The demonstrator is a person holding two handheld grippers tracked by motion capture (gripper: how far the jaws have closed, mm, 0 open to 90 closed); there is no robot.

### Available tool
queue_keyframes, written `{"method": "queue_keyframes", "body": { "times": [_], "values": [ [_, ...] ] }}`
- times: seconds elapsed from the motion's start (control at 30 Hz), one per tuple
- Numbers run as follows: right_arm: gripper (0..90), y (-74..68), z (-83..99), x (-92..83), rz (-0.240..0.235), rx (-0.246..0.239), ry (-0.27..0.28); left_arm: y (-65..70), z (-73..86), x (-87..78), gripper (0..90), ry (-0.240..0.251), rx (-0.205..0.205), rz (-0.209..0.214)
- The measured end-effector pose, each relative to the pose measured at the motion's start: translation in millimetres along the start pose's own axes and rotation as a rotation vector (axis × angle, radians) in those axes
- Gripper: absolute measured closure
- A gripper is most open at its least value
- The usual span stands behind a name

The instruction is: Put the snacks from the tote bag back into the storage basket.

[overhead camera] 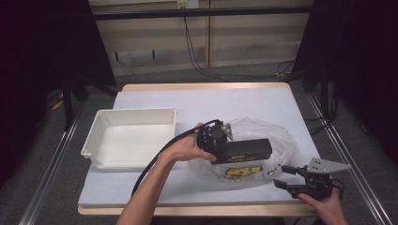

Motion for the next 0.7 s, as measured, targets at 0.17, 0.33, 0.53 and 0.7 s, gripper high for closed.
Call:
{"method": "queue_keyframes", "body": {
  "times": [0.17, 0.33, 0.53, 0.7],
  "values": [
    [34.2, 0.4, -0.2, 0.1, -0.001, 0.000, 0.001, -3.7, -5.0, -6.1, 43.0, 0.050, -0.021, -0.006],
    [34.1, 0.5, -0.6, -0.8, -0.002, -0.003, 0.006, -4.3, -10.3, -17.6, 43.0, 0.092, -0.028, -0.021],
    [33.8, -0.3, -1.6, -1.7, -0.004, -0.001, 0.012, -5.0, -11.8, -29.1, 43.0, 0.107, -0.016, -0.019],
    [33.7, -0.9, -1.7, -1.6, -0.006, -0.001, 0.013, -4.2, -8.3, -33.8, 43.0, 0.098, -0.016, -0.018]
  ]
}}
Point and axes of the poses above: each handheld gripper's, and its own axes: x roughly forward along the jaws, z roughly out of its underside, y roughly to its right, the point moved 9 cm from there along x, roughly forward along the jaws, and after that the axes turned 6 degrees about -z, right-handed, at the moved point
